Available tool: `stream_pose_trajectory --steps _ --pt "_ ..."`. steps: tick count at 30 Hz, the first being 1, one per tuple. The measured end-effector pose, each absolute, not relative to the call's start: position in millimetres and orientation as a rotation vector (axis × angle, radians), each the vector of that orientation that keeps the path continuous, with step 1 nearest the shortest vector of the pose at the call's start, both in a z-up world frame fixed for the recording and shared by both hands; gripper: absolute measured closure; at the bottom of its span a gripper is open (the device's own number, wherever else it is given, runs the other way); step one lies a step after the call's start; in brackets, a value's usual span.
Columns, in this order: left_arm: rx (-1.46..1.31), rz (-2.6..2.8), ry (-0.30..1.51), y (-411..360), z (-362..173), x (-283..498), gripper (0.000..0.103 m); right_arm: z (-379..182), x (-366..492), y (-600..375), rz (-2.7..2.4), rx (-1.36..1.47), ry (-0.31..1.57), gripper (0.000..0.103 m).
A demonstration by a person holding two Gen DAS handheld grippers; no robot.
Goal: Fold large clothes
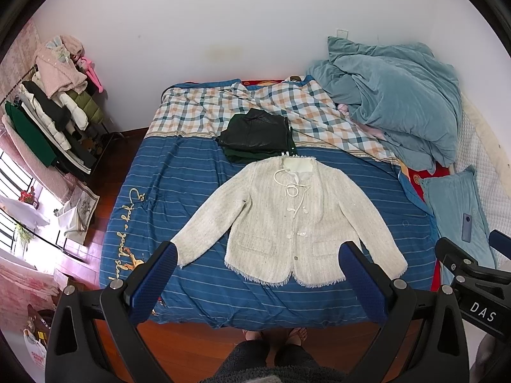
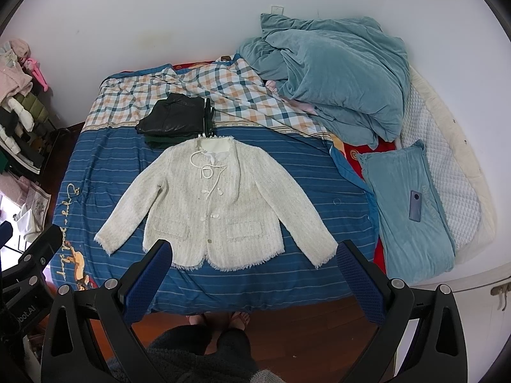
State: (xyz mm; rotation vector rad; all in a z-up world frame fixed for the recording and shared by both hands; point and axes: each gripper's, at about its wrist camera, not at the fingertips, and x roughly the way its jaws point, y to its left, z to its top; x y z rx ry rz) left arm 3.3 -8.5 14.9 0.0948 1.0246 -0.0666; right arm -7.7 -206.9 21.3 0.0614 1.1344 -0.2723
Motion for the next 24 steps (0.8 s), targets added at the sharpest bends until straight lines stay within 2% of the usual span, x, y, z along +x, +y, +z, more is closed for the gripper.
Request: stream_pose_trajectory --steps 19,24 --pt "0.093 -0.070 1.030 -10.4 12.9 5.8 0.000 19.9 -5.1 -203.0 -0.268 0.070 1.141 0.000" --pt "0.108 -0.044 0.969 -6.7 -3.0 30.3 0.000 -3.5 2.3 -202.8 -0.197 0.240 1.131 0.000"
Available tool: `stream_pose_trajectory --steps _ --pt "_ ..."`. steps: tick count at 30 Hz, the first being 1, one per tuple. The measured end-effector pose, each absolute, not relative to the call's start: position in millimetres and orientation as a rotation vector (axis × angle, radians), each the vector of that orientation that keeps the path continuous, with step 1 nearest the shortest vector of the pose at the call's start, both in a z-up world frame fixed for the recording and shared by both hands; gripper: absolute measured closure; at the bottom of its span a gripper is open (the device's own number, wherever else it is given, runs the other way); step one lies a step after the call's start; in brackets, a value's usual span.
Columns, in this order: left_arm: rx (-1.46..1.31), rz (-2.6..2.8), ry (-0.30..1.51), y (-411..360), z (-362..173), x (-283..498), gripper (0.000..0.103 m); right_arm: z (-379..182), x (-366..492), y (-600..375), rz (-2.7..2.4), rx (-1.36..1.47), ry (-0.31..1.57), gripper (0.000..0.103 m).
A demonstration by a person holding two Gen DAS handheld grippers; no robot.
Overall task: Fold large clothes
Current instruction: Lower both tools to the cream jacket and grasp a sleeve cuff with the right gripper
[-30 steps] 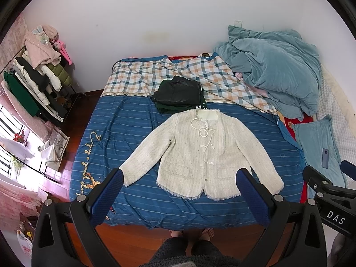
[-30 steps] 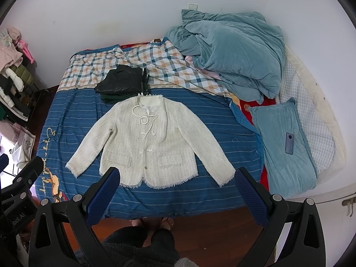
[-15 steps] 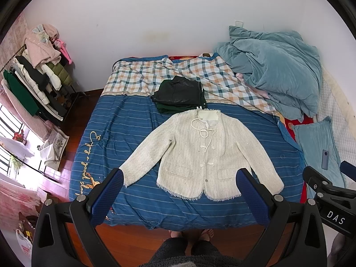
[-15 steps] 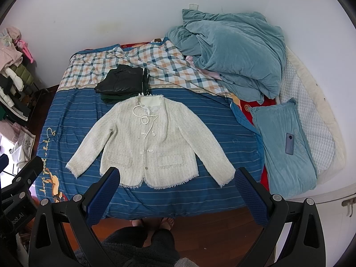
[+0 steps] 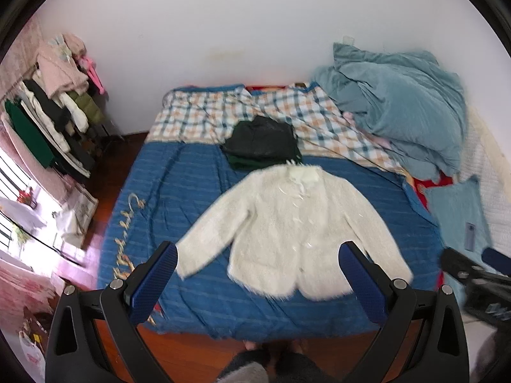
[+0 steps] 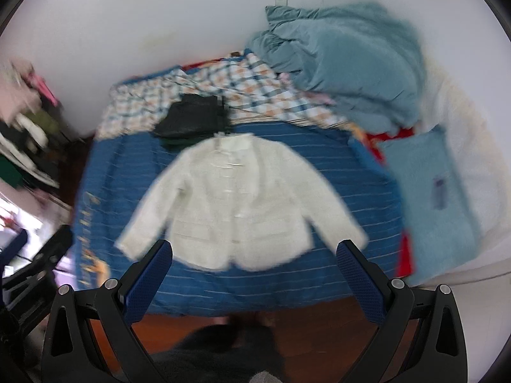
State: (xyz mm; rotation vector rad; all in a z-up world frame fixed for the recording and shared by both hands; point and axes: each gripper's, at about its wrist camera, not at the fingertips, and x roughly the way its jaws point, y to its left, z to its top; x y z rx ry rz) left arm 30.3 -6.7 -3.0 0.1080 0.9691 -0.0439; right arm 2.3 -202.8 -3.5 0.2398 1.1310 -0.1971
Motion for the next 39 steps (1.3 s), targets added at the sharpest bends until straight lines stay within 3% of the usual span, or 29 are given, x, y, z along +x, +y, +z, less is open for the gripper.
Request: stream_pose_trajectory --steps 5,6,7,9,12,16,24,29,33,35,36,37,39 --pt "0.194 0.028 0.940 0.1 -53.0 64.0 0.000 -60.7 3.7 -255.4 -0.321 0.455 1.109 0.001" --pt "0.197 0.032 0.952 0.5 -65.3 72.0 0.000 -77.0 2.3 -270.5 -0.367 0.491 1.110 0.008" --pt "0.202 0.041 0.965 0.0 -79.2 80.9 0.000 -97.0 0.4 -287.7 -0.407 0.529 1.114 0.026" --pt "0.221 0.066 0.995 -3.8 -106.9 99.1 0.000 -135.3 -1.9 -320.8 -0.472 0.607 1.152 0.046" --pt "0.258 0.100 1.043 -10.8 -145.8 123.3 0.000 -202.2 -11.8 -378.6 -0.540 0.752 1.193 0.045" --pt "0.308 0.146 1.090 -25.1 -199.1 152.3 0.000 -305.5 -22.3 -469.2 -0.634 0.845 1.196 0.029" --pt "0.334 0.204 1.350 -54.4 -363.0 208.2 0.000 -535.3 -44.8 -599.5 -0.763 1.016 1.290 0.029" --pt "0.306 0.232 1.436 -71.3 -438.2 223.7 0.000 -630.7 -57.3 -630.0 -0.742 1.234 1.279 0.029" --pt "0.290 0.213 1.469 -84.3 -476.4 235.3 0.000 -658.6 -49.7 -638.6 -0.746 1.215 1.261 0.030" --pt "0.322 0.187 1.446 -93.7 -485.0 238.0 0.000 -652.7 -40.3 -632.2 -0.761 1.128 1.275 0.059" --pt "0.346 0.166 1.432 -98.8 -487.6 236.8 0.000 -647.9 -35.0 -630.2 -0.763 1.086 1.278 0.080" --pt "0.357 0.150 1.421 -102.4 -488.7 237.6 0.000 -640.3 -30.1 -629.2 -0.761 1.067 1.263 0.087" --pt "0.378 0.110 1.388 -107.3 -486.8 234.4 0.000 -626.1 -22.6 -628.7 -0.754 1.053 1.223 0.089"
